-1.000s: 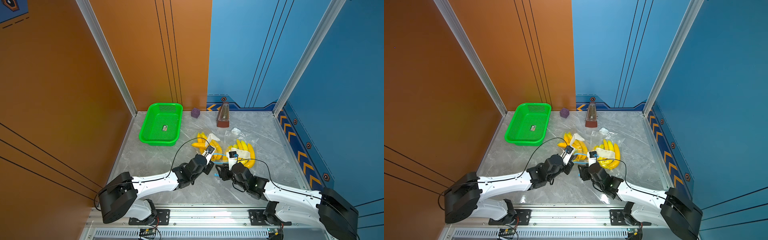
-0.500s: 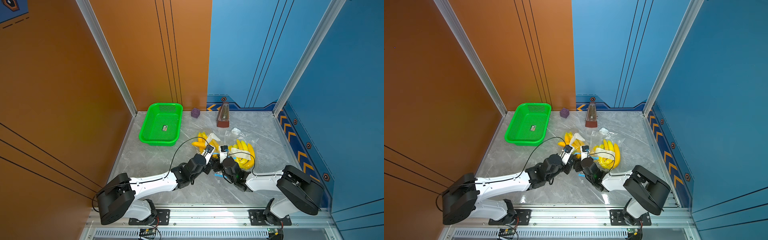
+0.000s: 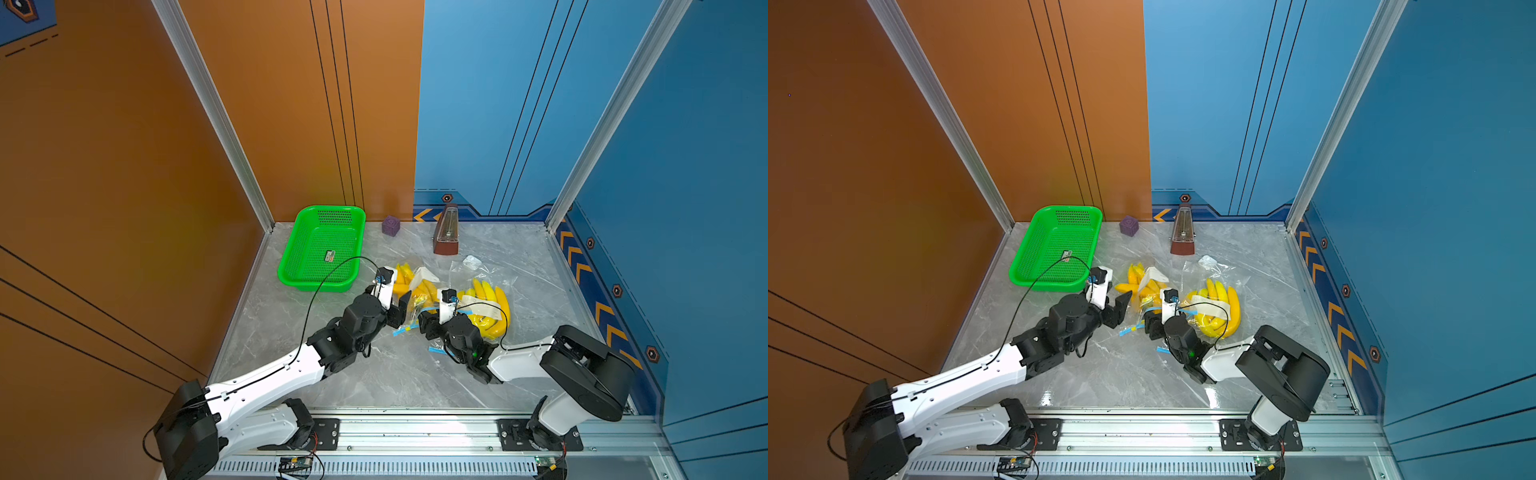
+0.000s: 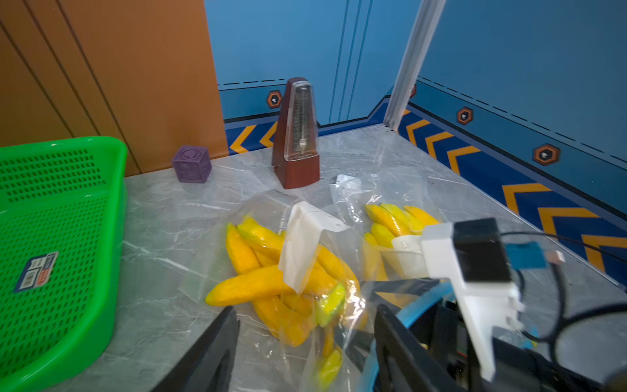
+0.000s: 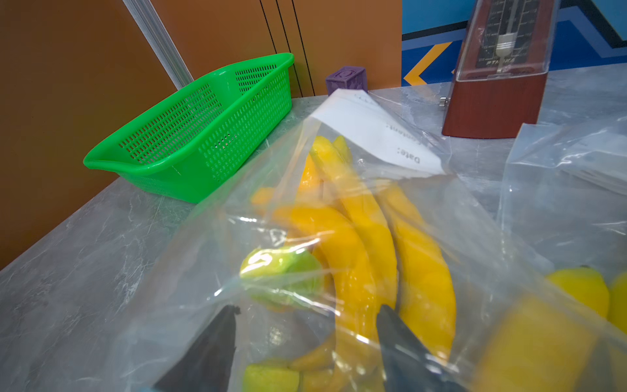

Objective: Open the zip-top bag and take out the banana
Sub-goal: Pick up the banana from the zipper food storage bag.

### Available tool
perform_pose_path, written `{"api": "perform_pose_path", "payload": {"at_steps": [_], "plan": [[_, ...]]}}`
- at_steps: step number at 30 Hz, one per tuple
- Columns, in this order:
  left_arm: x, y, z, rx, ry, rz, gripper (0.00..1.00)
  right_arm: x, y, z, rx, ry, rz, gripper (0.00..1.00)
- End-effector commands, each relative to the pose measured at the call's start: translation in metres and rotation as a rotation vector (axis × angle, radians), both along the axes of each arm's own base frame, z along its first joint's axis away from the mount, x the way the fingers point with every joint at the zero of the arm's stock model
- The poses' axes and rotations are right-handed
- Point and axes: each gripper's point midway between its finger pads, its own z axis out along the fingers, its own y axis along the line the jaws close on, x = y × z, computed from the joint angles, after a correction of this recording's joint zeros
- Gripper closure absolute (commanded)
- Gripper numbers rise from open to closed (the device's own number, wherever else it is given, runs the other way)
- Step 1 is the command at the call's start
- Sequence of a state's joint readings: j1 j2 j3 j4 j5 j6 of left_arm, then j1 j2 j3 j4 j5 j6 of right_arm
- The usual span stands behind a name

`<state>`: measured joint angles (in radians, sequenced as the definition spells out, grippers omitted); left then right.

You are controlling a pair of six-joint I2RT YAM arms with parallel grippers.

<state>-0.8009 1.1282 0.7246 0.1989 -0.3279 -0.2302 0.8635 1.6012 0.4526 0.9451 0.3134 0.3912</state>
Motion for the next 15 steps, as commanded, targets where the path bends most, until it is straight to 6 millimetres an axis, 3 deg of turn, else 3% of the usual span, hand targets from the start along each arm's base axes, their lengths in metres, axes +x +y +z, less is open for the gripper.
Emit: {"api": "perform_pose_path", "payload": {"at_steps": [1, 7, 12, 15], "plan": [[0.029, 0.014, -0.035, 0.029, 0.165, 0.072, 0.3, 0.001, 0.003, 0.0, -0.016, -0.012, 0.022, 0.32], [0.08, 0.014, -0.095, 0.048, 0.361, 0.131, 0.23, 0.007, 0.011, 0.0, -0.026, -0.012, 0.032, 0.31], [0.098, 0.014, -0.133, 0.071, 0.452, 0.164, 0.21, 0.01, 0.019, 0.005, -0.021, -0.022, 0.059, 0.31], [0.098, 0.011, -0.156, 0.097, 0.497, 0.155, 0.22, 0.013, 0.02, 0.008, -0.011, -0.017, 0.064, 0.31]]}}
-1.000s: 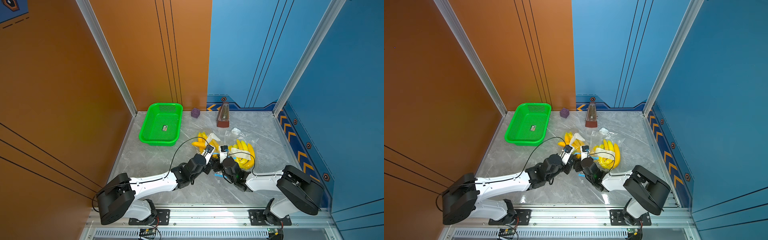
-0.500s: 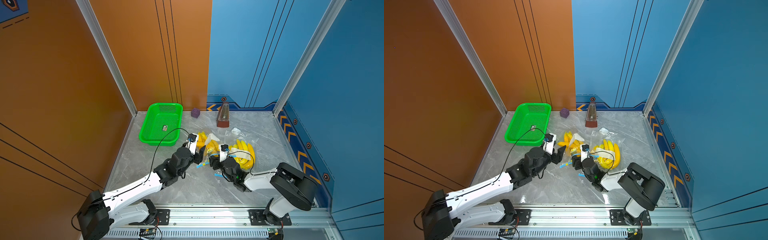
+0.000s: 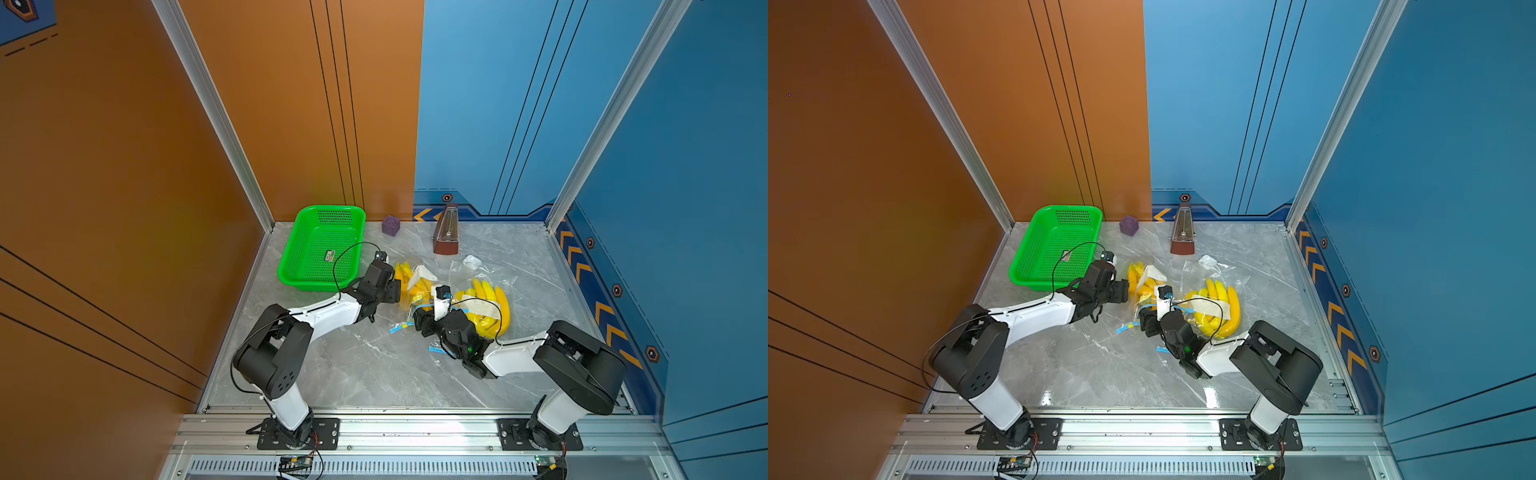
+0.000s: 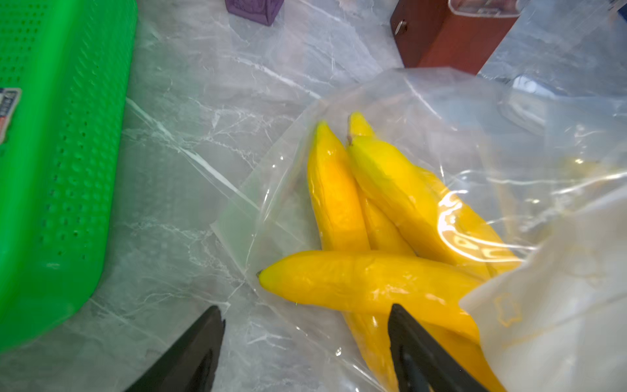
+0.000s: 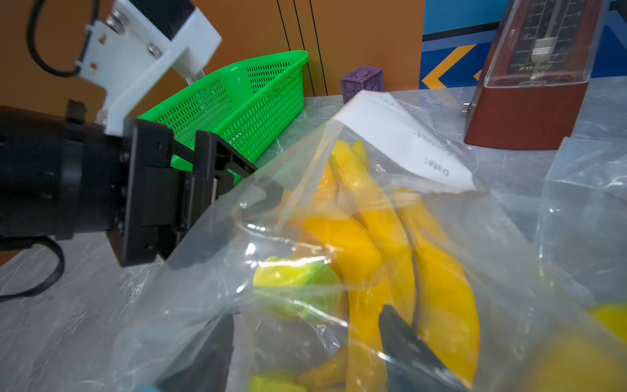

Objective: Open the zip-top bag and take out the banana
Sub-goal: Pick up the banana from the zipper food storage bag.

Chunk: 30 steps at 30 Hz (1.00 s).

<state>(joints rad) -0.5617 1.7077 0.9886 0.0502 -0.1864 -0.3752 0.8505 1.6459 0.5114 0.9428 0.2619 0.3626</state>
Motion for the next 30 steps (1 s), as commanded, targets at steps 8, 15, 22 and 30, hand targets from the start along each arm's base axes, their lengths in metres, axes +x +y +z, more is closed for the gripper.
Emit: {"api": "perform_pose_path", "payload": {"at_steps": [8, 15, 22, 30], "plan": [[-0.007, -0.04, -0.028, -0.027, 0.094, -0.091, 0.33, 0.017, 0.018, -0.006, -0.028, 0.017, 0.036, 0.31], [-0.017, -0.042, -0.029, -0.035, 0.102, -0.084, 0.43, 0.031, 0.011, -0.009, -0.04, 0.019, -0.049, 0.37], [-0.027, -0.034, -0.028, -0.034, 0.105, -0.071, 0.54, 0.039, 0.005, 0.0, -0.059, 0.001, -0.125, 0.61], [-0.021, -0.02, -0.031, -0.01, 0.097, -0.018, 0.68, 0.028, 0.003, 0.003, -0.066, -0.002, -0.12, 0.71]]}}
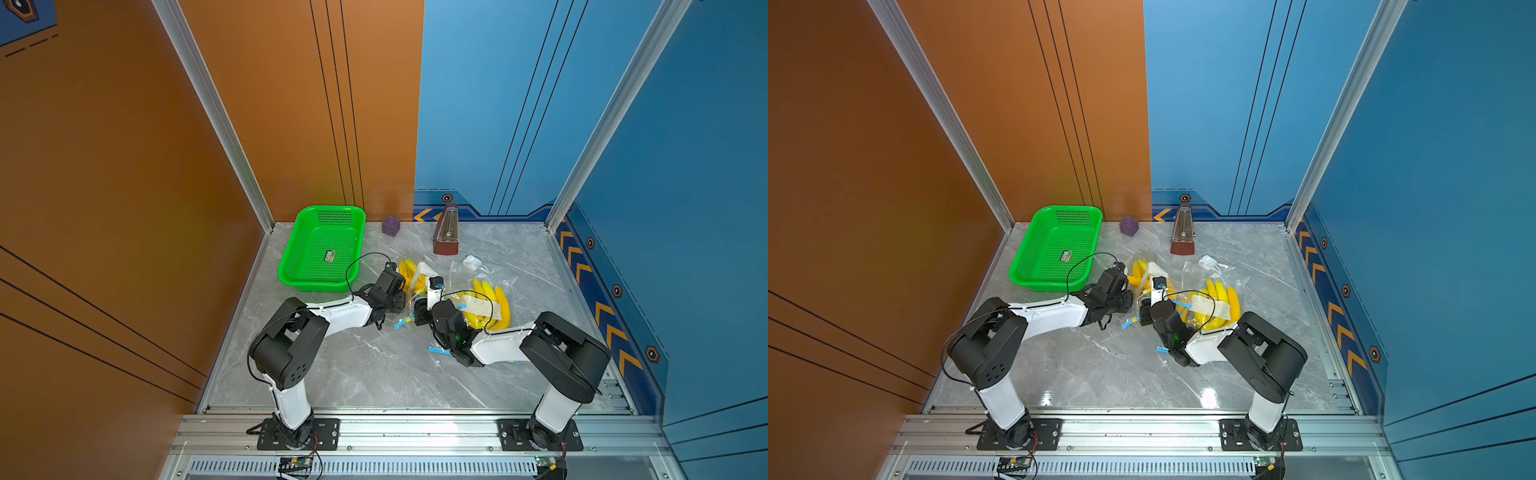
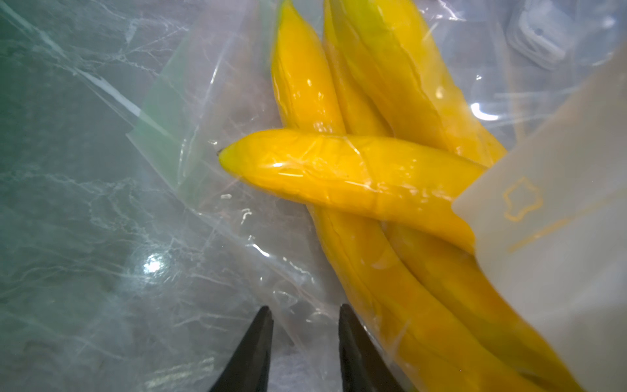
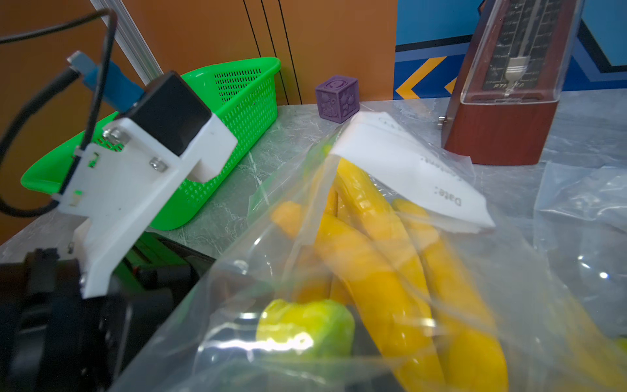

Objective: Open the zip-top bag and take out the banana
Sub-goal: Pick up the banana from the zipper food storage bag.

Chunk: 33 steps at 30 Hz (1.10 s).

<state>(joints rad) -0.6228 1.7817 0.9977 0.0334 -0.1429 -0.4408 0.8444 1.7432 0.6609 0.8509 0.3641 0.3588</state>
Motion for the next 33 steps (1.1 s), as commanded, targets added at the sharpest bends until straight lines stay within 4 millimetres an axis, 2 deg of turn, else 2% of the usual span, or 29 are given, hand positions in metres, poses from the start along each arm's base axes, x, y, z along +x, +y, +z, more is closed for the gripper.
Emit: {"api": "perform_pose_path", "payload": {"at_steps": [1, 5, 12, 14, 15, 17, 18, 23, 25, 28, 32, 33], "plan": [[0.001, 0.013, 0.001, 0.02, -0.008, 0.042, 0.7, -0.006, -0.005, 0.006, -0.015, -0.005, -0.012, 0.71], [0.007, 0.018, -0.003, 0.033, -0.008, 0.069, 0.79, -0.021, -0.003, 0.008, 0.001, 0.009, 0.036, 0.72], [0.016, 0.022, 0.002, 0.032, -0.022, 0.089, 0.95, -0.052, -0.014, 0.014, 0.046, 0.049, 0.074, 0.72], [0.017, 0.018, 0.004, 0.021, -0.02, 0.078, 0.96, -0.059, -0.014, 0.014, 0.032, 0.05, 0.079, 0.72], [0.017, 0.017, 0.005, 0.017, -0.02, 0.071, 0.92, -0.061, -0.015, 0.012, 0.022, 0.055, 0.076, 0.72], [0.015, 0.022, 0.009, 0.01, -0.027, 0.086, 0.75, -0.062, -0.019, 0.009, 0.014, 0.056, 0.068, 0.72], [0.015, 0.025, 0.013, -0.006, -0.034, 0.094, 0.7, -0.062, -0.021, 0.007, 0.006, 0.059, 0.06, 0.72], [0.013, 0.034, 0.046, -0.073, -0.079, 0.098, 0.6, -0.069, -0.03, -0.004, -0.023, 0.079, 0.058, 0.72], [0.014, 0.035, 0.056, -0.112, -0.088, 0.106, 0.51, -0.072, -0.03, -0.008, -0.026, 0.086, 0.064, 0.72], [0.019, 0.032, 0.061, -0.132, -0.09, 0.113, 0.42, -0.076, -0.029, -0.012, -0.028, 0.086, 0.073, 0.72], [0.026, 0.024, 0.043, -0.146, -0.037, 0.108, 0.34, -0.08, -0.027, -0.01, -0.033, 0.076, 0.08, 0.72], [0.033, 0.018, 0.044, -0.155, -0.036, 0.103, 0.32, -0.08, -0.026, -0.008, -0.033, 0.072, 0.082, 0.72]]}}
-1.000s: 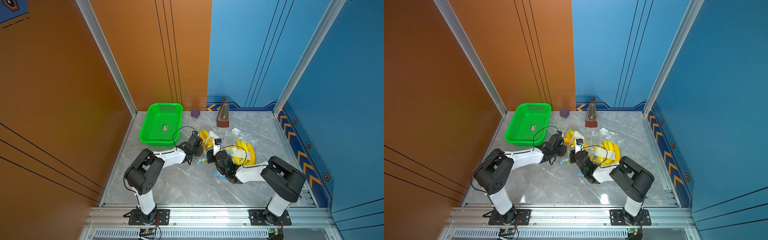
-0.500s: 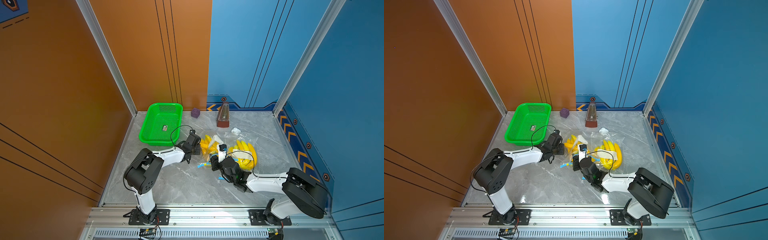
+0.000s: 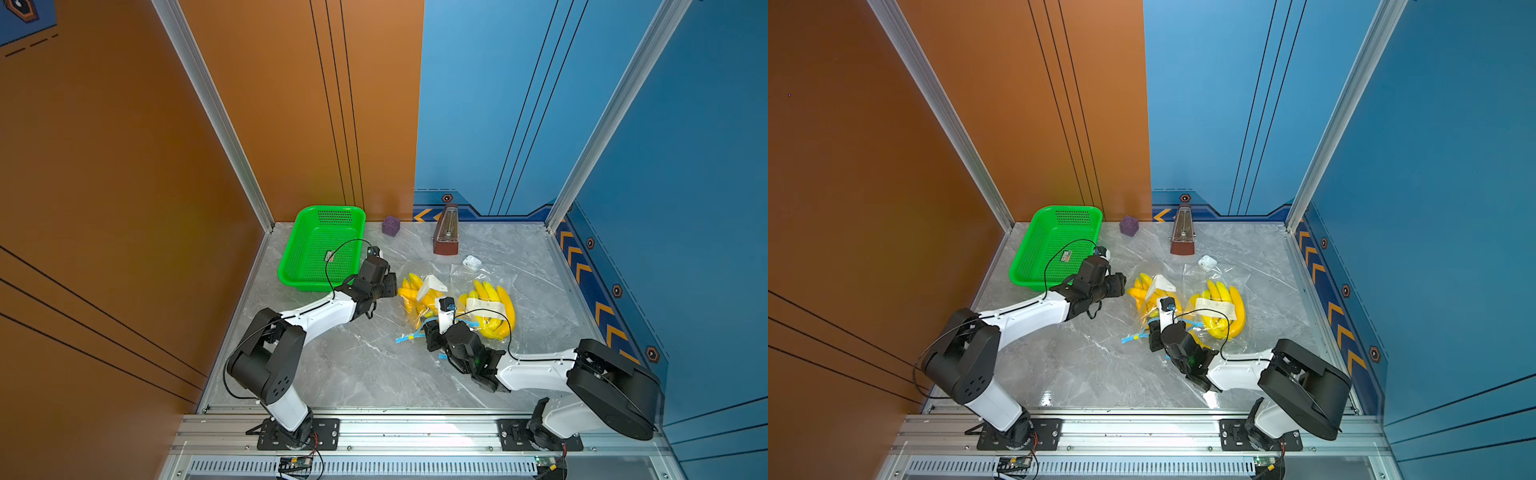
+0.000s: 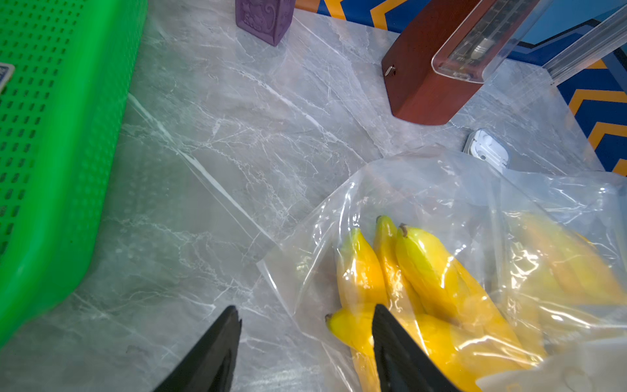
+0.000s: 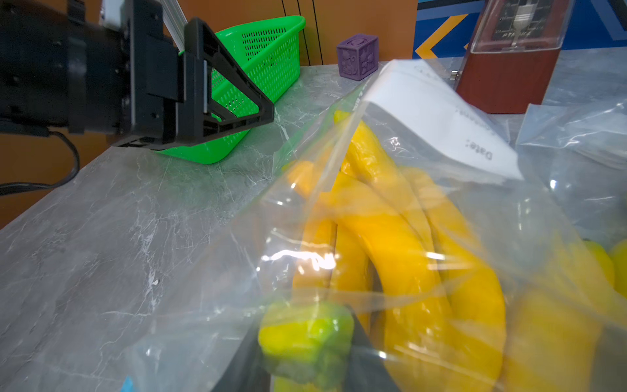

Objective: Open the zip-top bag and take out the banana
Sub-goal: Pick up the banana from the zipper food storage bag.

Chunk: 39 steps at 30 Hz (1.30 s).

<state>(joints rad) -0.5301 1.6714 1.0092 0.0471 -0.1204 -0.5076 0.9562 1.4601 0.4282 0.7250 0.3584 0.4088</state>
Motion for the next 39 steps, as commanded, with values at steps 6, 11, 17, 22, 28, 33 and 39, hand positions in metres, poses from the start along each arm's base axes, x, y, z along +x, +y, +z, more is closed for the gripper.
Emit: {"api": "perform_pose_path", "payload": {"at_steps": [6, 11, 17, 22, 28, 33, 39], "plan": [[0.021, -0.031, -0.031, -0.055, 0.099, -0.055, 0.26, -0.008, -0.003, -0.003, -0.022, 0.0, 0.001, 0.72], [0.027, -0.032, -0.048, -0.029, 0.123, -0.036, 0.33, -0.009, -0.002, -0.004, -0.024, 0.0, 0.001, 0.72], [0.023, -0.033, -0.065, 0.014, 0.156, -0.045, 0.54, -0.008, -0.005, -0.005, -0.028, 0.004, -0.013, 0.73], [0.009, -0.01, -0.055, 0.095, 0.143, 0.015, 0.39, -0.008, -0.011, -0.007, -0.048, 0.011, -0.038, 0.73], [-0.011, 0.017, -0.022, 0.058, 0.104, 0.124, 0.24, -0.009, -0.011, -0.009, -0.053, 0.013, -0.035, 0.73], [-0.012, 0.003, -0.044, -0.071, 0.169, 0.107, 0.2, -0.01, -0.008, -0.009, -0.045, 0.011, -0.024, 0.73], [-0.002, -0.011, -0.067, -0.155, 0.217, 0.131, 0.24, -0.012, -0.003, -0.008, -0.043, 0.006, -0.011, 0.73]]}}
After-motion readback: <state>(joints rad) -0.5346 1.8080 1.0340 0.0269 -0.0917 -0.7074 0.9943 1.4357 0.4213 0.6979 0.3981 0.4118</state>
